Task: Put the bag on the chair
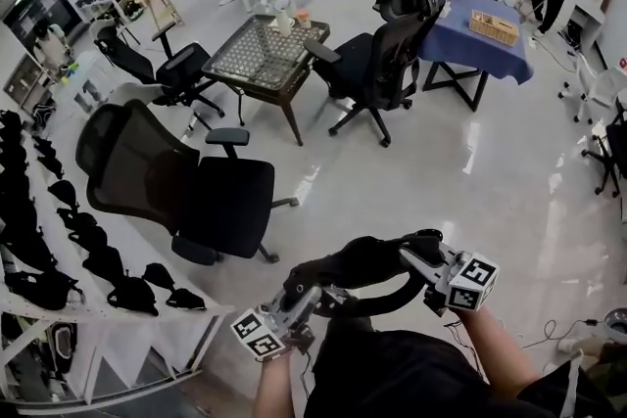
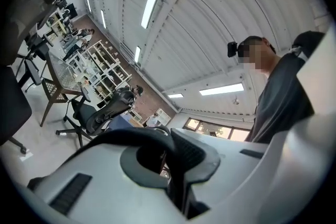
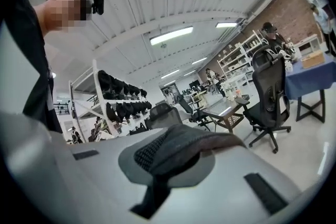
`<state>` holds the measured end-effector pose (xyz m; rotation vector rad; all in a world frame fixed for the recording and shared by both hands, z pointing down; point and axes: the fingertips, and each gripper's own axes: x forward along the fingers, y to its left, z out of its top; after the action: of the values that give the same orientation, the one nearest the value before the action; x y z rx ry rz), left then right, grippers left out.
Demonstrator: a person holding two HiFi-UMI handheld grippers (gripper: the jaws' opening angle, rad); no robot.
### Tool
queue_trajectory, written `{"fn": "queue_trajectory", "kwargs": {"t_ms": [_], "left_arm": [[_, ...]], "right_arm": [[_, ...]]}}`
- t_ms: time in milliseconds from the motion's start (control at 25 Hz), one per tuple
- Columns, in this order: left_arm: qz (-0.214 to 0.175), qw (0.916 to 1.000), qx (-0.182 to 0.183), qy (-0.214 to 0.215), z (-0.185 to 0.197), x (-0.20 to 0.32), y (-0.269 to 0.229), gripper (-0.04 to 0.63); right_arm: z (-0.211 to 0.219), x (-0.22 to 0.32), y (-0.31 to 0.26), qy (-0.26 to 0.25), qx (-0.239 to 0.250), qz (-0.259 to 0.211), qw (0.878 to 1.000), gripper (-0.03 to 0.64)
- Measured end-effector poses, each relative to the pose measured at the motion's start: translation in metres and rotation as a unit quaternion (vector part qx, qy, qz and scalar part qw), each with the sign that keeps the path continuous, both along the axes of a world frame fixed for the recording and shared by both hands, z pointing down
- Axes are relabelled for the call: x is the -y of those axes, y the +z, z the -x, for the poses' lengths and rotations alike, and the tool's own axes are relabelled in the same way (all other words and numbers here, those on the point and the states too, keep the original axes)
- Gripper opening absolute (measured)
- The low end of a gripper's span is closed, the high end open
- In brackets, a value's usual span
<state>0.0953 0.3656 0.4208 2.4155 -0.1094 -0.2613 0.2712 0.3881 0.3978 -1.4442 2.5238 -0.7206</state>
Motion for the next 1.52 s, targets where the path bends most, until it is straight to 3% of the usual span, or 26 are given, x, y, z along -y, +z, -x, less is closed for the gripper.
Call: {"fn": "queue_trajectory", "kwargs": {"t_ms": [280,720,920,1240,1520], "left_arm": [[-0.012,0.9998,0.013,0.009,-0.009,0.082,-0.009,0.028],[-0.005,0.9997,0.013,-0.021,0.012,0.172,-0.022,0.028],[0.006,0.9984,0.018,-0.053,0.029,0.198,-0.017,0.028],[0.023,0.9956,0.032,-0.084,0.032,0.225,-0.012,0.028],[0.023,0.9894,0.035,-0.139,0.029,0.257,-0.010,0.028]], "right_arm": [[-0.016,0.085,0.003,-0.006,-0.013,0.016,1.000,0.008],[0.008,0.187,-0.018,-0.050,-0.005,0.002,0.999,0.008],[0.027,0.220,-0.009,-0.087,-0.009,0.000,0.996,0.008],[0.029,0.269,0.003,-0.102,0.013,0.006,0.995,0.008],[0.032,0.316,0.009,-0.164,0.002,-0.011,0.986,0.008]]}}
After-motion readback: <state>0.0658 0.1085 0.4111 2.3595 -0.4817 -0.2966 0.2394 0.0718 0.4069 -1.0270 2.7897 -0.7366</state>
